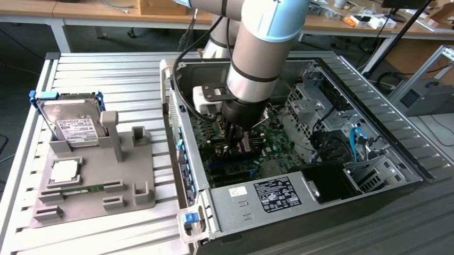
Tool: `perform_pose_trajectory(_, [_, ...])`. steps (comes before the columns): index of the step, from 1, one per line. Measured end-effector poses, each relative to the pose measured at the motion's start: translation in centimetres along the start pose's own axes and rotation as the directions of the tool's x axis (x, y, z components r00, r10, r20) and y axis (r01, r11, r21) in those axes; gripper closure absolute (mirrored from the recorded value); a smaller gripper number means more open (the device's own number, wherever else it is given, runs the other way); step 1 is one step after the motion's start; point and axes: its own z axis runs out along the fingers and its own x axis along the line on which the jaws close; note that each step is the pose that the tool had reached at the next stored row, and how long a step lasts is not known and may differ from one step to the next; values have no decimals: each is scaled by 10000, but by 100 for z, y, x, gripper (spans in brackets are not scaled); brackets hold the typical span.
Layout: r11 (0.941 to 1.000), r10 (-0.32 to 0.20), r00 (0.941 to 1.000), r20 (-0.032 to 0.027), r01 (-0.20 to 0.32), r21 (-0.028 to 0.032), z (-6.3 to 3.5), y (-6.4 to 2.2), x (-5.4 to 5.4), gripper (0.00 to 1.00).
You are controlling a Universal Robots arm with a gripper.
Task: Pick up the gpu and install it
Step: 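Insert the gpu into the slot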
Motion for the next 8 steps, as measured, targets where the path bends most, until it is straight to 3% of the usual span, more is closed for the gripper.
perform_pose_trajectory(8, [10000, 0, 10000, -8, 0, -3, -66, 1, 0, 73])
